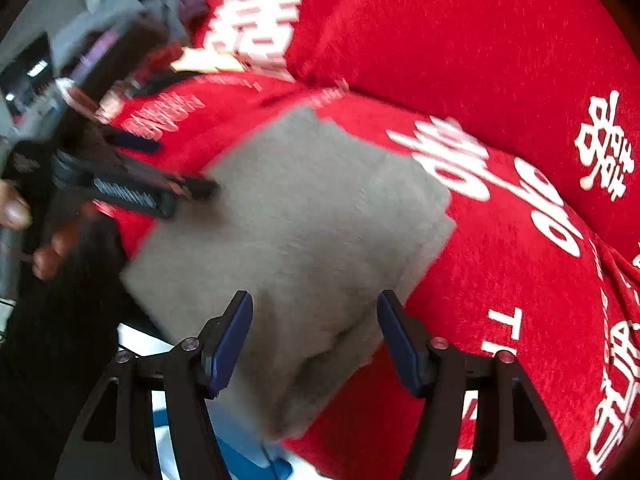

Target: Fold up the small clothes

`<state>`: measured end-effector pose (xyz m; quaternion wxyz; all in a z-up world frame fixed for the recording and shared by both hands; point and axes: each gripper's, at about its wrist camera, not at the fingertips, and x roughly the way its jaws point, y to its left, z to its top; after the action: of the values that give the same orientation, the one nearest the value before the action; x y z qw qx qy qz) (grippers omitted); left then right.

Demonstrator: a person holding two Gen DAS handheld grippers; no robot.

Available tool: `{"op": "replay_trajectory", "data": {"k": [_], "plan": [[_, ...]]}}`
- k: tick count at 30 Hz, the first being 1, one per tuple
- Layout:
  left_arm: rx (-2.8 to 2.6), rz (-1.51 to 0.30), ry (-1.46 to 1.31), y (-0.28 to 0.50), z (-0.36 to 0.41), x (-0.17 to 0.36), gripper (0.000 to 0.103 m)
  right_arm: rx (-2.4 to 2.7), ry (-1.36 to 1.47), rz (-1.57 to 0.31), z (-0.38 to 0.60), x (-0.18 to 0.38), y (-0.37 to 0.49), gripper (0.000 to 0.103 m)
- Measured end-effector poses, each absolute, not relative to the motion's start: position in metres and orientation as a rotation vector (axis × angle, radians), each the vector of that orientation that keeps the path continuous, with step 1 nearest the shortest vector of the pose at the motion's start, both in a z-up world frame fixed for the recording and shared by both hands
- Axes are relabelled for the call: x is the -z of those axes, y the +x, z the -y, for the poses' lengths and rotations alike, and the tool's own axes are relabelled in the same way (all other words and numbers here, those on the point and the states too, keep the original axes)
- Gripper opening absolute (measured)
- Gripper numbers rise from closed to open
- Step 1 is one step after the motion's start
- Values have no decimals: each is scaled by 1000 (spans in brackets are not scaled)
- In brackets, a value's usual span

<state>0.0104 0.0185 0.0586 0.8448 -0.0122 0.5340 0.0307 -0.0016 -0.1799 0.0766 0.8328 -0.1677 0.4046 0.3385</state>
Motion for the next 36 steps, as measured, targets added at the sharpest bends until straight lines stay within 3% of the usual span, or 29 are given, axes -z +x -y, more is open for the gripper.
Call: {"op": "replay_trajectory", "data": {"k": [9,20,29,36], "plan": [[-10,-1180,-142,-13,-32,-27,103,-742,-381,-898,164,-35,-14,68],[3,-1164,-59,-42,-15,-42,103,-789,-371,-862,165,-60,-54,69],[-43,-1234,-57,-45,-23,-16,103,-710,-390,-973,168,-21,-49,68],[-21,-1182,-31,-48,-14,-41,103,-666,-387,-968,185,-36,-52,69]]}}
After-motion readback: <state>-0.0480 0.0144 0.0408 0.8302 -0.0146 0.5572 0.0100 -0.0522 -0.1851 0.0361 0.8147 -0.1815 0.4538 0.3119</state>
